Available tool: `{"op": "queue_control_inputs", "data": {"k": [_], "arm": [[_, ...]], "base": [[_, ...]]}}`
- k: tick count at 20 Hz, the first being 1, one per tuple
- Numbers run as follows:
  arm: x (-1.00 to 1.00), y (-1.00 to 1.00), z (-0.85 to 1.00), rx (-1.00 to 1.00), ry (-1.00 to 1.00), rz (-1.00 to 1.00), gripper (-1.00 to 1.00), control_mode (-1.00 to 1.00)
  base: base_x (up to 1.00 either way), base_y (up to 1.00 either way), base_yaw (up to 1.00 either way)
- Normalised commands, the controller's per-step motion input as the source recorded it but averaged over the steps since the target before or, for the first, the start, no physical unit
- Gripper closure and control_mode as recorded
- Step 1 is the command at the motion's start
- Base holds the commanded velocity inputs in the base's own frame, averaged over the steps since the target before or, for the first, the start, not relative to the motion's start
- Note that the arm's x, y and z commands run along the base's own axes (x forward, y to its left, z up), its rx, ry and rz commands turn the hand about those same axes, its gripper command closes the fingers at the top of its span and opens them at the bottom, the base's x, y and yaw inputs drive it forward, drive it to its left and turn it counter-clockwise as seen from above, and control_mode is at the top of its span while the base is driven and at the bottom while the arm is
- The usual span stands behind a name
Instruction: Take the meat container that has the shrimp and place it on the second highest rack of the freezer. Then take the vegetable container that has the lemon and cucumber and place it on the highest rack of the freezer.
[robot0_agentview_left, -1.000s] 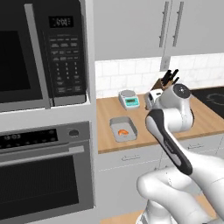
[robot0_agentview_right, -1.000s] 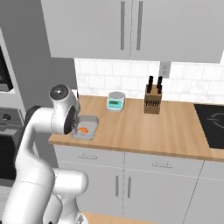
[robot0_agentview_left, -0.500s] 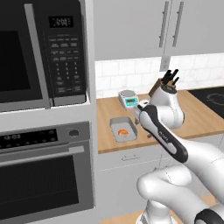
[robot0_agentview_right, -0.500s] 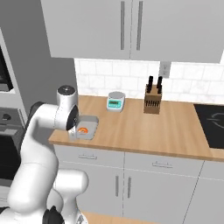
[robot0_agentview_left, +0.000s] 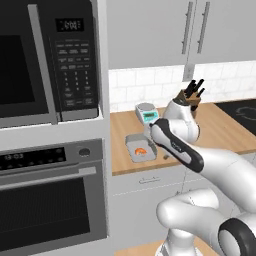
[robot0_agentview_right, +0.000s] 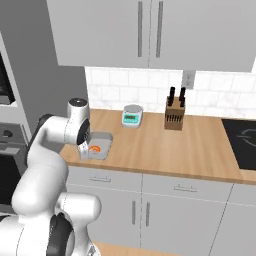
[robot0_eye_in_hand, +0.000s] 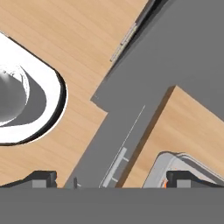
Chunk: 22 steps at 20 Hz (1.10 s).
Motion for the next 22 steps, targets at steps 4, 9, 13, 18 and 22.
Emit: {"op": "queue_control_inputs", "data": {"k": [4, 9, 13, 18, 22], "arm": [[0.34, 0.00, -0.39, 0.00, -0.06, 0.00, -1.00, -1.00], [0.33, -0.01, -0.26, 0.00, 0.00, 0.00, -1.00, -1.00], [0.36, -0.08, -0.05, 0.00, 0.00, 0.00, -1.00, -1.00], [0.33, -0.01, -0.08, 0.00, 0.00, 0.00, -1.00, -1.00], [0.21, 0.00, -0.19, 0.00, 0.00, 0.00, -1.00, -1.00]], "base": [[0.00, 0.00, 0.00], [0.00, 0.00, 0.00], [0.00, 0.00, 0.00], [0.00, 0.00, 0.00], [0.00, 0.00, 0.00]]}}
